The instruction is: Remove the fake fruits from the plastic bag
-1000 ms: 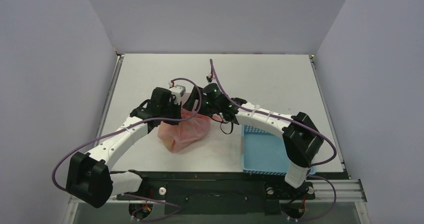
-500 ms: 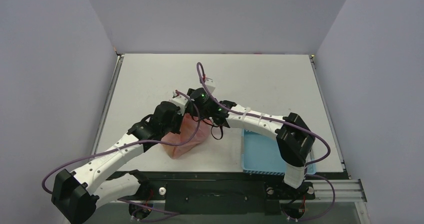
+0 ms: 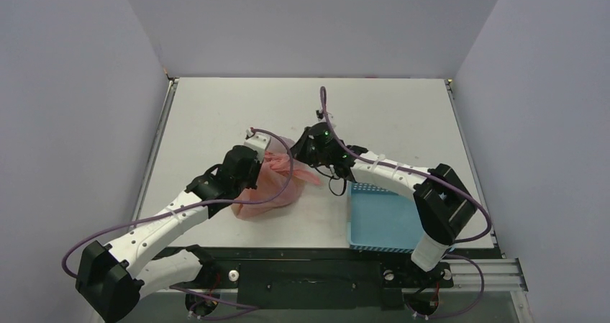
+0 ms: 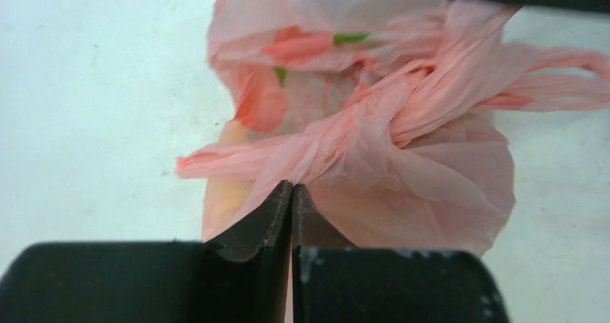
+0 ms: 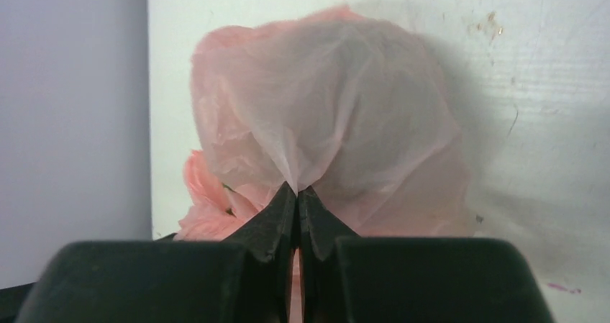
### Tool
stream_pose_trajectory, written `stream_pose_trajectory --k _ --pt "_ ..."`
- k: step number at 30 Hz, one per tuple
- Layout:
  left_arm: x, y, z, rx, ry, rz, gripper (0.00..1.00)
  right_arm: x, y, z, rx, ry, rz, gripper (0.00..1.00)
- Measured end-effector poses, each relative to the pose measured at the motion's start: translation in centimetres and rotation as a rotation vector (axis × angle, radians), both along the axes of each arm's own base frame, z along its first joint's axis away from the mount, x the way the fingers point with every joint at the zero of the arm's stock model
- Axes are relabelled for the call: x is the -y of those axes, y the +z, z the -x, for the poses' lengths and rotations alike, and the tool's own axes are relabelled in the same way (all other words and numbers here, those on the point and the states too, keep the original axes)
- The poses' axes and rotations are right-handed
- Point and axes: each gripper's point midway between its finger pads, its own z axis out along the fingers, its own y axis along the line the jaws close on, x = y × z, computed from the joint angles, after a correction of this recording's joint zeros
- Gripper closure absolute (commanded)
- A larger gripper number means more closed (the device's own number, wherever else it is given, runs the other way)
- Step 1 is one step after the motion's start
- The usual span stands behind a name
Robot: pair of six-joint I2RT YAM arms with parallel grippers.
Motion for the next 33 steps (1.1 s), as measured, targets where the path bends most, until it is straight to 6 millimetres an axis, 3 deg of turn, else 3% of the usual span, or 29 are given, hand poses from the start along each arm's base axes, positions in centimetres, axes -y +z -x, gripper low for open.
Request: stream_pose_trajectory --k 6,10,13,17,19,25,30,33 --pt "-1.8 0.5 -0.8 0.038 0.08 -0.041 1.0 3.2 3.7 -4.2 0.06 -0.084 -0.14 1.0" --pt "-1.2 1.7 -0.6 0.066 0.044 0.008 1.0 5.2 3.6 -5.7 0.055 -0.127 -0.201 1.0" --pt "0.1 2.6 -0.2 0.073 -0.026 0.07 0.92 5.2 3.5 -5.6 0.056 -0.111 -0.229 1.0" --pt "1.5 2.9 0.3 0.063 -0.095 0.121 0.64 4.7 3.6 -4.7 0.072 -0.069 -0.262 1.0" --pt "2.0 2.9 0.5 0.054 -0.119 0.14 0.58 4.7 3.6 -4.2 0.07 -0.053 -0.268 1.0" --pt "3.5 3.6 0.6 0.006 -0.155 0.177 0.55 4.3 4.8 -3.2 0.084 -0.009 -0.296 1.0" --pt "5.4 7.1 -2.3 0.035 -0.156 0.198 0.53 4.5 5.5 -2.5 0.097 0.004 -0.303 1.0" --pt "6.2 7.0 -3.3 0.032 -0.176 0.184 0.53 4.6 5.9 -2.3 0.102 0.008 -0.307 1.0"
